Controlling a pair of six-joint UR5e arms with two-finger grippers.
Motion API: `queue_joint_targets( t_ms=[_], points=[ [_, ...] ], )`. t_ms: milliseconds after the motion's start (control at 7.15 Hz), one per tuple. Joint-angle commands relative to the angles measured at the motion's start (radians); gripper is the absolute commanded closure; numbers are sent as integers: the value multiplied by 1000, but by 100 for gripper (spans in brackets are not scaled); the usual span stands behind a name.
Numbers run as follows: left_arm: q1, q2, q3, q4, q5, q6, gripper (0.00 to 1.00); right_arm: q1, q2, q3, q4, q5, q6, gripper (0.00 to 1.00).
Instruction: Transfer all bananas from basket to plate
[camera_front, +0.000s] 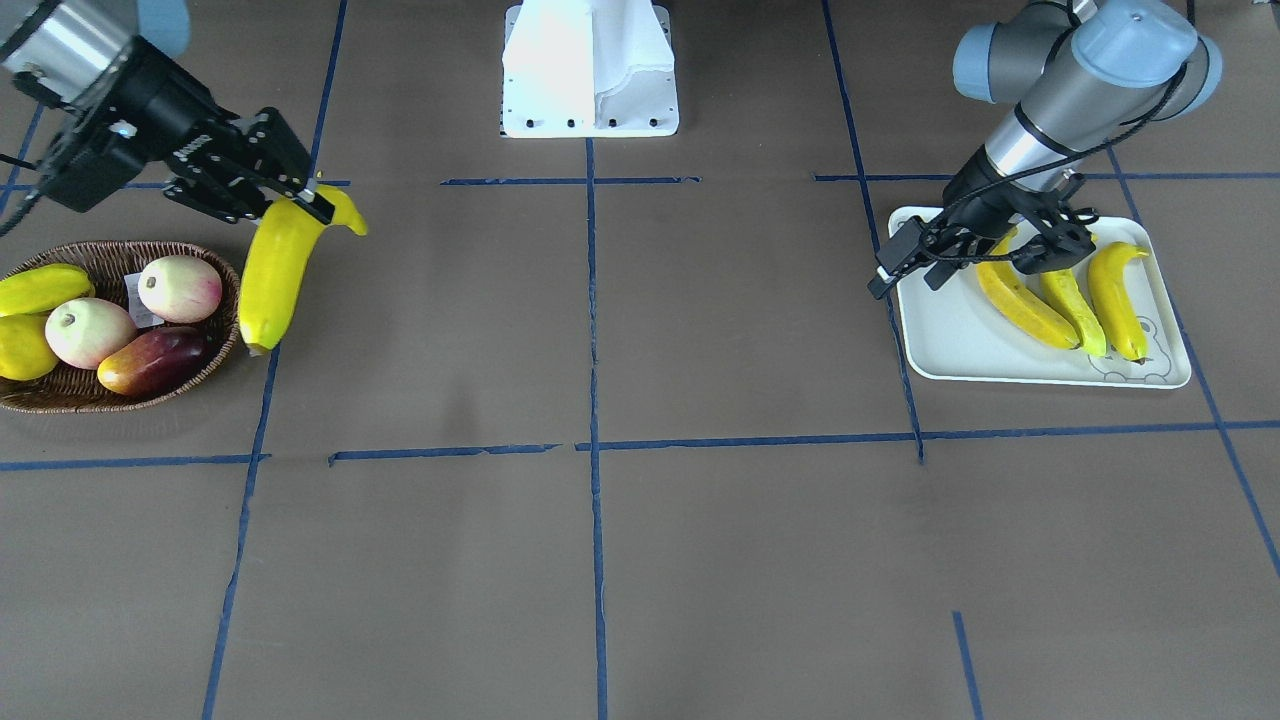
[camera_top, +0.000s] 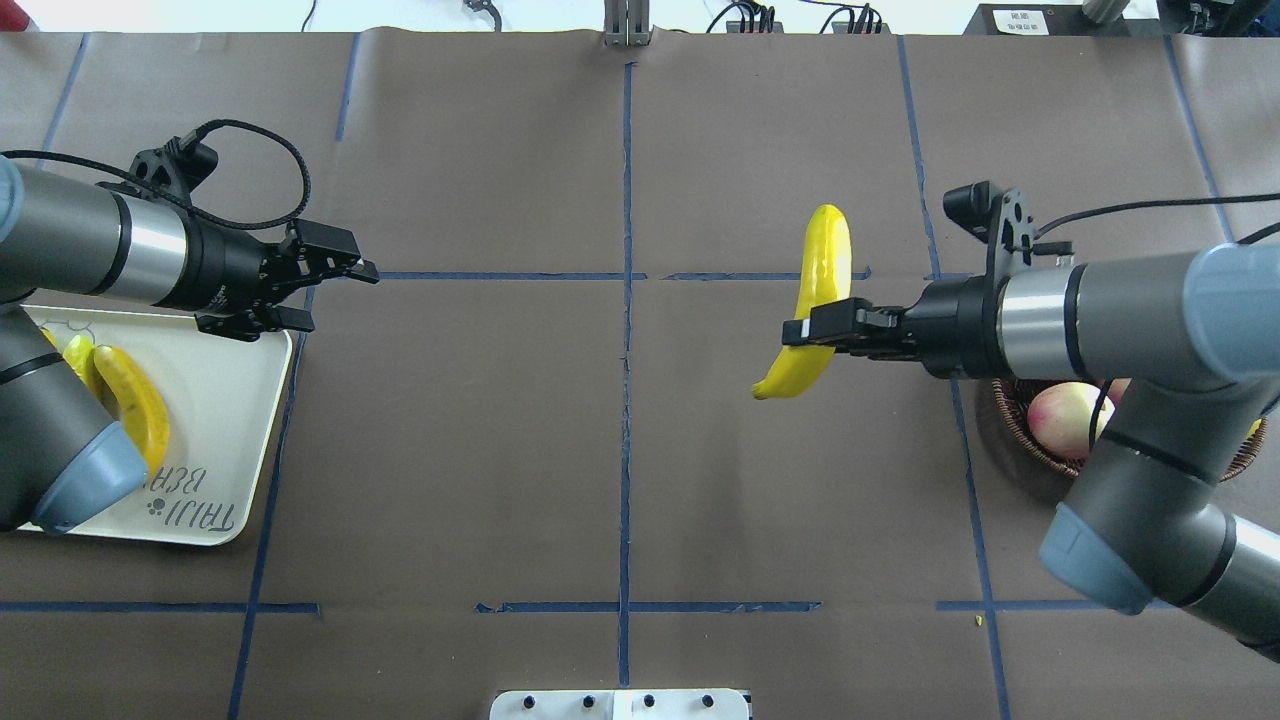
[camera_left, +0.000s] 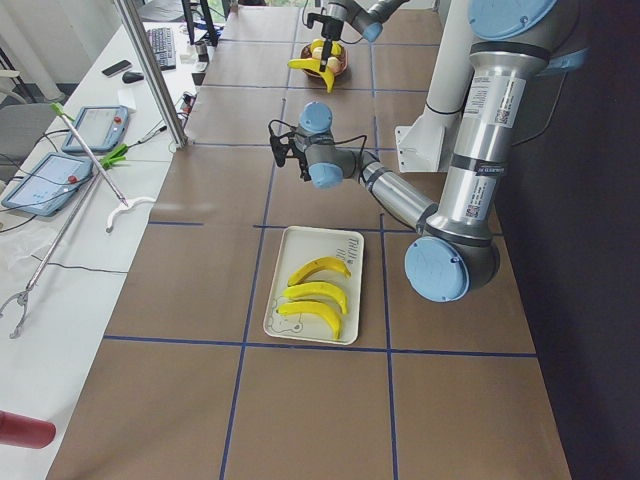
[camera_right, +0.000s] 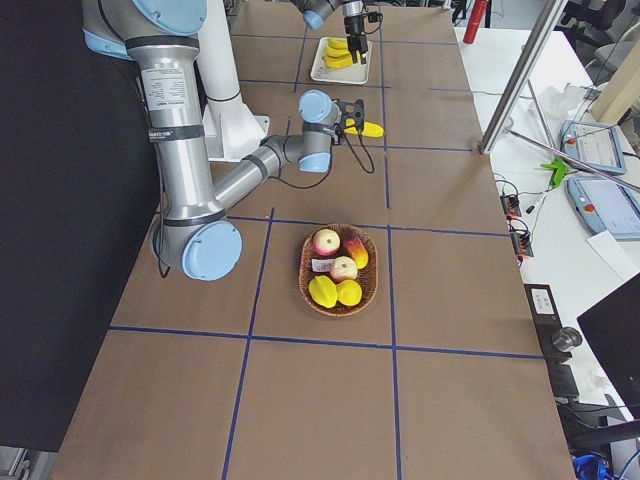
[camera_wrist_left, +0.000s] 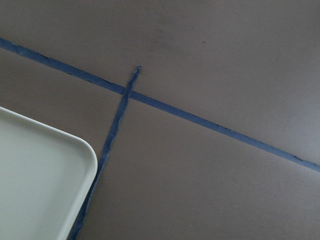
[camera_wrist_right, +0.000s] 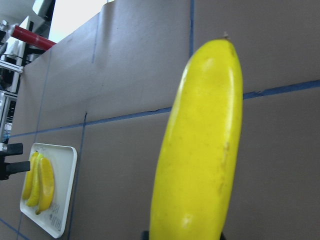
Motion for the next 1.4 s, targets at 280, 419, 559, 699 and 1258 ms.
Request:
queue_joint_targets(
  t_ms=[280, 419, 559, 699, 1258],
  points=[
    [162, -238, 46, -100, 1, -78, 1, -190, 49, -93, 256, -76, 8, 99],
    [170, -269, 62, -101, 1, -41, 1, -212, 69, -99, 240, -79, 8, 99],
    [179, -295, 83, -101, 2, -39, 1, -216, 74, -108, 239, -81, 6, 99],
    [180, -311, 106, -107, 3, -39, 1, -218, 84, -113, 239, -81, 5, 99],
    [266, -389, 181, -112, 109, -41, 1, -224, 92, -121, 239, -93, 5, 98]
  ],
)
